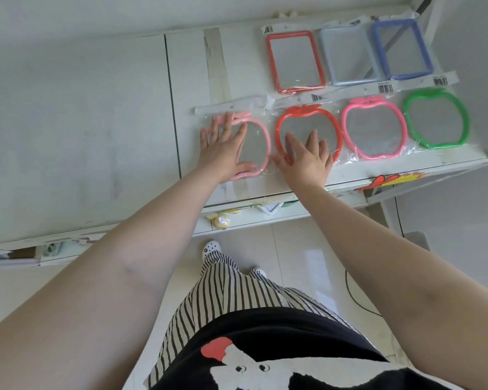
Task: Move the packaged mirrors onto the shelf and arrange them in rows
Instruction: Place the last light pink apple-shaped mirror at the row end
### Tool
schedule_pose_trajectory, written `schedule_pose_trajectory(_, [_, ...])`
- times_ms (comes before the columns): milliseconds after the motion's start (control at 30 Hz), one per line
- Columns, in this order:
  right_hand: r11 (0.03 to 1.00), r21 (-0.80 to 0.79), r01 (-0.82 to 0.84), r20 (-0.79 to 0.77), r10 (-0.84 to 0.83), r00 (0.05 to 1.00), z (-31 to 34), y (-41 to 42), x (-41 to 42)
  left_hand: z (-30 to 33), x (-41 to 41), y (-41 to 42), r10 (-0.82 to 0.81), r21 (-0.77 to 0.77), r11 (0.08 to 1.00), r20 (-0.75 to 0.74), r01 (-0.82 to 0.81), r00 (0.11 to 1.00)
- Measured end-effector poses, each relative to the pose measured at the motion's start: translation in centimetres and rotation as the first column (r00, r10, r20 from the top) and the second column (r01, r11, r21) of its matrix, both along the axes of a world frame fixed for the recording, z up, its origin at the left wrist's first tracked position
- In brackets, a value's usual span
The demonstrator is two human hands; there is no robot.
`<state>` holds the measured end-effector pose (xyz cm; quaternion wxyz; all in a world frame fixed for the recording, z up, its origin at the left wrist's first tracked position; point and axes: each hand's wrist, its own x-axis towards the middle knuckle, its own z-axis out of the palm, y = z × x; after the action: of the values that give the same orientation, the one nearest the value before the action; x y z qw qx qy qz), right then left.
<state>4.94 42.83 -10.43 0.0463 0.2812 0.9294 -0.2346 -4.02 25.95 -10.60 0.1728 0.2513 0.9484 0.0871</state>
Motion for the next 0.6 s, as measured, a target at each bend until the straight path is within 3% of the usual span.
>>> schedule_pose_trajectory(233, [1.000,0.005,0.001,0.004,-0.001,1.000,0.2,0.2,-0.1,0.1,0.0,0.3,0.018,-0.001,1.000,0.004,-0.018,1.000])
schedule_pose_trajectory(400, [0.999,0.014,0.032,-0.096,-0.030,0.995,0.5,0.6,-0.2,1.1,-0.1,1.2,0.046,0.074,0.996,-0.018,-0.044,0.999])
schedule_pose_trajectory(600, [0.999,0.013,0.042,-0.112,-0.041,0.993,0.3,1.7,-0.5,2.1,-2.7,4.9,-0.081,0.107,0.991,-0.007,0.081,0.997])
